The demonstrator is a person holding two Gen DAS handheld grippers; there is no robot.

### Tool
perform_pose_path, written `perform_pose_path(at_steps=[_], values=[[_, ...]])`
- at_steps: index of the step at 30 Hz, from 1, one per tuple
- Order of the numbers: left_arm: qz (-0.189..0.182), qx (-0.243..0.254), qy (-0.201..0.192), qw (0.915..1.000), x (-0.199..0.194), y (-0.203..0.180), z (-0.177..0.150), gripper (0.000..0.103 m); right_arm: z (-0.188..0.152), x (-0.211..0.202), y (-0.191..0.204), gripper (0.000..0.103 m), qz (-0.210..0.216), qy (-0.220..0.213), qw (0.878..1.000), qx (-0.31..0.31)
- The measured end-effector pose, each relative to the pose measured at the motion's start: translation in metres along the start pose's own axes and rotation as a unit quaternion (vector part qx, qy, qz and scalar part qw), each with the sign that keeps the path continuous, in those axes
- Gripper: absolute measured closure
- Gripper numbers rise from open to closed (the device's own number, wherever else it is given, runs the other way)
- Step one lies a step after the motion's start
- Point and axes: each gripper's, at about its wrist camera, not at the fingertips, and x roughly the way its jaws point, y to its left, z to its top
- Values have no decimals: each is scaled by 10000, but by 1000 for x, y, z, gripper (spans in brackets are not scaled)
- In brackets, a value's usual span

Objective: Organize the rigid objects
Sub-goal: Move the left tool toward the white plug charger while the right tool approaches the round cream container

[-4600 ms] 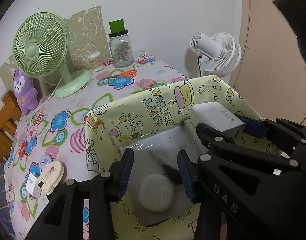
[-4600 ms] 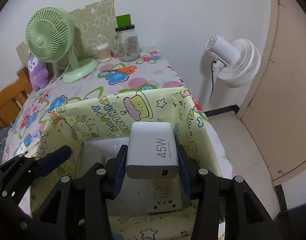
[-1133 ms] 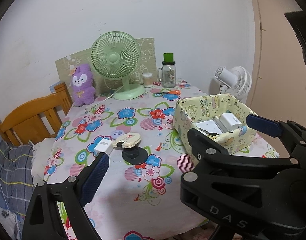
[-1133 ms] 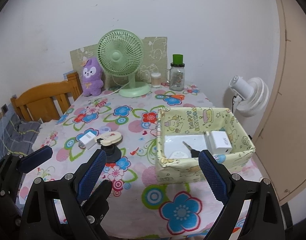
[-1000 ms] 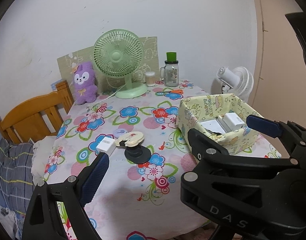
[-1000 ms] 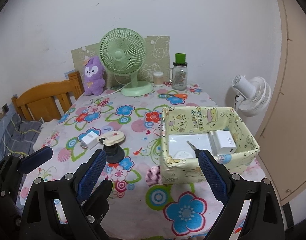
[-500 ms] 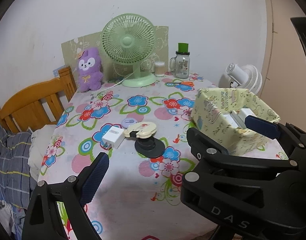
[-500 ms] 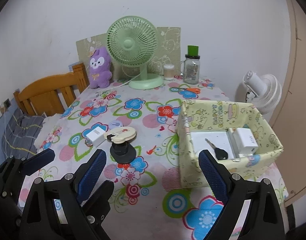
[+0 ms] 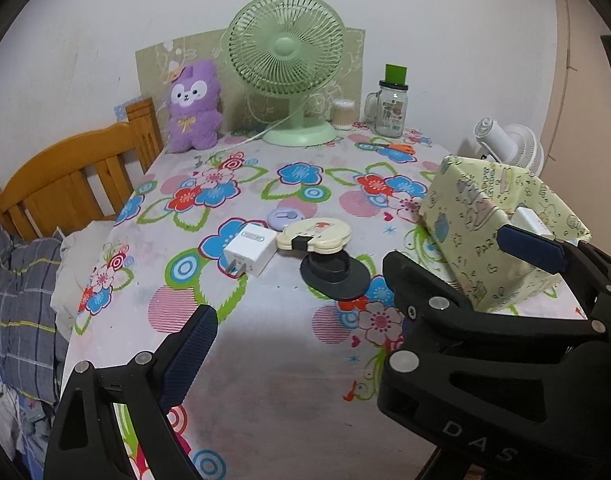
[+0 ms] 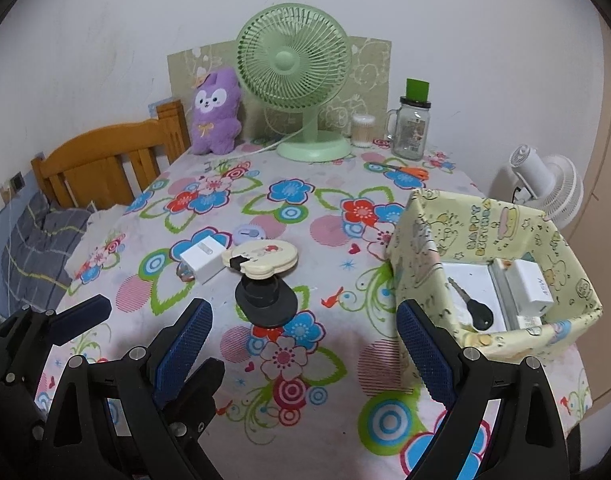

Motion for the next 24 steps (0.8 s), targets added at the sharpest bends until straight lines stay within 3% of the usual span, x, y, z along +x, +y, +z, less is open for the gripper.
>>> perform_pose_path(at_steps=[24], values=[[-8, 51, 464, 9989, 60, 24, 16, 8, 17, 63, 20, 8, 210, 352, 9991, -106]])
